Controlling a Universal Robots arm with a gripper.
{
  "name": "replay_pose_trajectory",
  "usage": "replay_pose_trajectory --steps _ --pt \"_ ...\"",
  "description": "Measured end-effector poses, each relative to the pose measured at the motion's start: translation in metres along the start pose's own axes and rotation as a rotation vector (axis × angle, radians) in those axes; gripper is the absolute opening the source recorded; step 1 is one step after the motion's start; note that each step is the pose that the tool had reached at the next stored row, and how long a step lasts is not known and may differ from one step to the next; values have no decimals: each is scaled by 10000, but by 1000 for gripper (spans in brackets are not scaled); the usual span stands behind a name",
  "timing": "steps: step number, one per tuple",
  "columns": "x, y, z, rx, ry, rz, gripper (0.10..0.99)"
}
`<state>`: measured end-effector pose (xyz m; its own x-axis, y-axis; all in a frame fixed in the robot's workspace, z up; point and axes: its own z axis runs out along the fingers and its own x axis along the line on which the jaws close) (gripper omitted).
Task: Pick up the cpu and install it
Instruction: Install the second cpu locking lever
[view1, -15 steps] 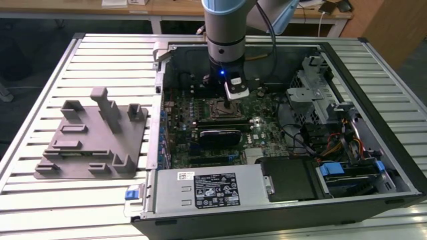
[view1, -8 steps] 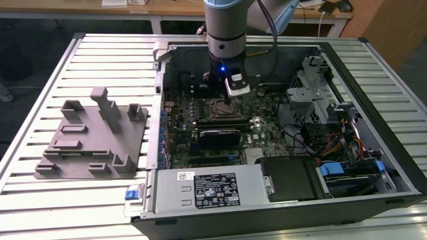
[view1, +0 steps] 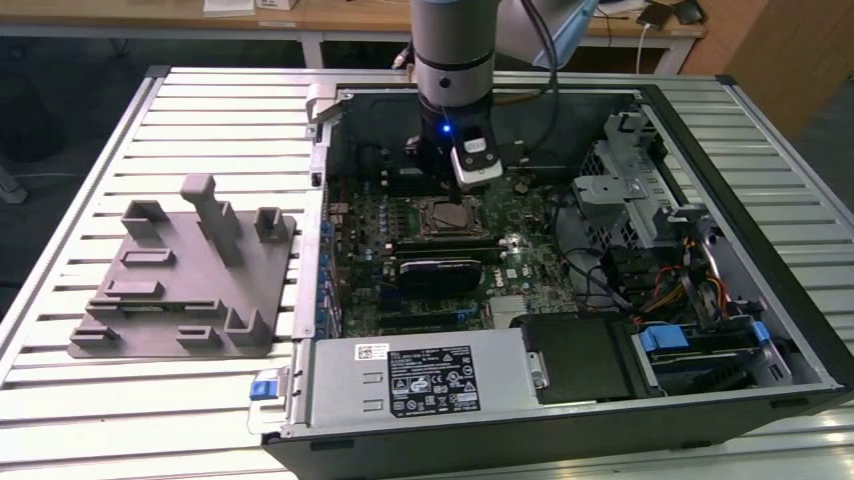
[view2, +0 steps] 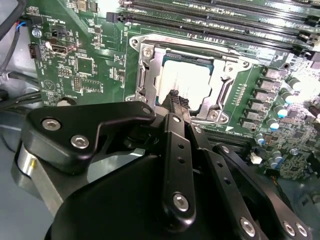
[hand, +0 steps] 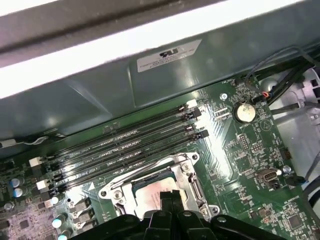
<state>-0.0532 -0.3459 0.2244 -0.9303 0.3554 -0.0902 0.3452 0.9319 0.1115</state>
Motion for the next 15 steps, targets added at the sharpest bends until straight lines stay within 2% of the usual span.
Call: replay_pose_trajectory --steps 6,15 --pt "-3 -1 -8 5 1 -1 106" --pt "-62 -154 -19 3 1 0 106"
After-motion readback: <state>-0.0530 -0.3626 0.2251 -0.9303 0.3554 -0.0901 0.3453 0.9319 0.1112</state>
